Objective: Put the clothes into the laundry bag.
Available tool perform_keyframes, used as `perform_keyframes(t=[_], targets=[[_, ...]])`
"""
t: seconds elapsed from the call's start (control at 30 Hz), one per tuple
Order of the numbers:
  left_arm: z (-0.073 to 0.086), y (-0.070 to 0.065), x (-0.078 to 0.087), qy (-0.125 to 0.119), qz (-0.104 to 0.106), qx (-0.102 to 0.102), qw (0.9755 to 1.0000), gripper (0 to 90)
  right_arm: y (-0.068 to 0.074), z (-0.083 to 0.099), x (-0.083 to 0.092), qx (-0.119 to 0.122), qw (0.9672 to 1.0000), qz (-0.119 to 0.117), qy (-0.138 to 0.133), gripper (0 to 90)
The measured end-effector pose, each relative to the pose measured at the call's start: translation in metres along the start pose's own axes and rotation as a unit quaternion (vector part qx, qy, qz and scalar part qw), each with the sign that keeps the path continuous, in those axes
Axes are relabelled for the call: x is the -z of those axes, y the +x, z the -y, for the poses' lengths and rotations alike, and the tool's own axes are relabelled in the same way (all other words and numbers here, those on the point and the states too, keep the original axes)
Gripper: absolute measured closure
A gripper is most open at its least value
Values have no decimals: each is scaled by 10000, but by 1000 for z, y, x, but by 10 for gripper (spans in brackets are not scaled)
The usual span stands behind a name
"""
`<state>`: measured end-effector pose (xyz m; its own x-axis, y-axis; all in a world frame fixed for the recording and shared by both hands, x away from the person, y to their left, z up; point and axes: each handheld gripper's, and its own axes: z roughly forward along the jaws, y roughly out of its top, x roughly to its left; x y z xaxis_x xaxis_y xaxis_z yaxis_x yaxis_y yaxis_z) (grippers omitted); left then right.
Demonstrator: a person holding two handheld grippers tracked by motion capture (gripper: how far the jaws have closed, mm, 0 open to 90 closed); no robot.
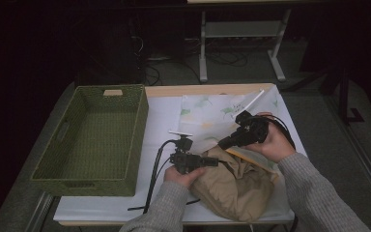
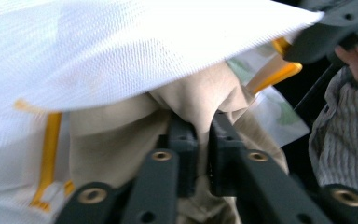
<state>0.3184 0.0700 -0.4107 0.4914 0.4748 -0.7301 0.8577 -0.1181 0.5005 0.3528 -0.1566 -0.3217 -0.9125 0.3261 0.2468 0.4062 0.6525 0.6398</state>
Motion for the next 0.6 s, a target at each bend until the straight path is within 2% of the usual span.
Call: perform_keyframes(t=[0.03,0.07,0.1,0.13,0.17,0.2,0.33,0.37,0.4,0.43,0.5,0.57,0.6], targets=[[2,0,1,58,-52,-56,10000,795,0,0,0,0,10000,0,0,883],[5,0,8,183,-129,-141,9996,664,-2,3,-3,-14,10000,-7,74,883],[5,0,8,183,-129,-141,9996,601,-3,4,-4,-23,10000,-11,80,884],[7,-1,13,225,-228,-207,9993,601,-3,4,-4,-23,10000,-11,80,884],[9,-1,20,310,-310,-261,9987,478,-6,5,-6,-59,9999,-30,88,883],[11,-1,24,335,-317,-274,9986,478,-6,5,-6,-59,9999,-30,88,883],[24,1,49,449,-354,-325,9978,368,-7,7,-7,-80,9999,-13,120,883],[29,4,53,551,-309,-251,9977,332,-8,8,-7,-91,9999,-7,124,883],[32,6,55,626,-252,-197,9975,332,-8,8,-7,-91,9999,-7,124,883],[37,9,56,740,-194,-142,9970,296,-8,8,-7,-100,9999,8,133,883],[45,13,54,965,-93,-85,9953,284,-9,8,-7,-107,9999,10,131,883],[53,17,44,1207,128,-73,9926,332,-8,8,-9,-107,9998,9,145,883],[54,17,40,1226,188,-107,9922,371,-8,7,-9,-107,9998,4,152,883]])
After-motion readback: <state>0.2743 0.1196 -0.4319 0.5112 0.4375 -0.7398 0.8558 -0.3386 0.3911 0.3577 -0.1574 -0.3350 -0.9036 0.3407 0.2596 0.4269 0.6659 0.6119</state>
